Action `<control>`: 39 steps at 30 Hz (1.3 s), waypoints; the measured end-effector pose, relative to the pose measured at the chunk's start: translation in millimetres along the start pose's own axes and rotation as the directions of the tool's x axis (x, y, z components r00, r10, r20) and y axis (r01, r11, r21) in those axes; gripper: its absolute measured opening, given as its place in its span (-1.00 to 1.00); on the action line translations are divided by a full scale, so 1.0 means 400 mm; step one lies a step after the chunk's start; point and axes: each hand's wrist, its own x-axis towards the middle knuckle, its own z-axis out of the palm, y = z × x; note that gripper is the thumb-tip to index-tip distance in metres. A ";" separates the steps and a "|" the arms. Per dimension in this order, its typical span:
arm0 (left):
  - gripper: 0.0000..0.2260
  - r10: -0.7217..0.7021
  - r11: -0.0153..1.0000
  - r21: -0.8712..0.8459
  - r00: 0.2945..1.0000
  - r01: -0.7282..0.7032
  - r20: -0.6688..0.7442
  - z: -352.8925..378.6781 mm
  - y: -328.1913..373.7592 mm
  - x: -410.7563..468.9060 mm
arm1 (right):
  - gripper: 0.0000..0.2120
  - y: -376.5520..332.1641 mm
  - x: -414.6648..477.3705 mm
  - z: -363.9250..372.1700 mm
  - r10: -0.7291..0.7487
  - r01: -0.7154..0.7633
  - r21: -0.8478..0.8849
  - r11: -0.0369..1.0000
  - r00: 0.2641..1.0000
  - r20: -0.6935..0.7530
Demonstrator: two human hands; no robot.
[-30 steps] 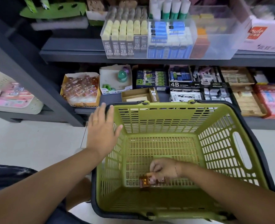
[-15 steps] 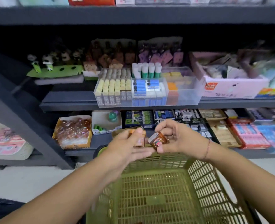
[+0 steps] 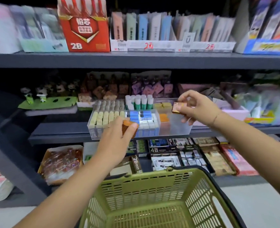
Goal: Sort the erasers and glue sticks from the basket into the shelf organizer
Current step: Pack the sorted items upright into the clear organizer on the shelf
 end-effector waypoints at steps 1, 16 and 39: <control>-0.75 -0.003 1.000 0.011 1.000 0.003 0.021 0.005 -0.009 0.004 | -0.87 0.007 0.016 0.002 0.071 -0.071 0.049 0.996 0.998 0.000; -0.70 0.045 0.999 0.025 0.995 -0.048 0.094 0.013 -0.058 0.022 | -0.60 -0.003 0.109 0.002 0.206 -0.150 -0.733 0.663 0.978 -0.014; -0.71 0.036 0.999 -0.038 0.996 -0.034 0.078 0.012 -0.051 0.017 | -0.80 0.023 0.117 0.028 0.076 0.013 -0.906 0.423 0.996 0.050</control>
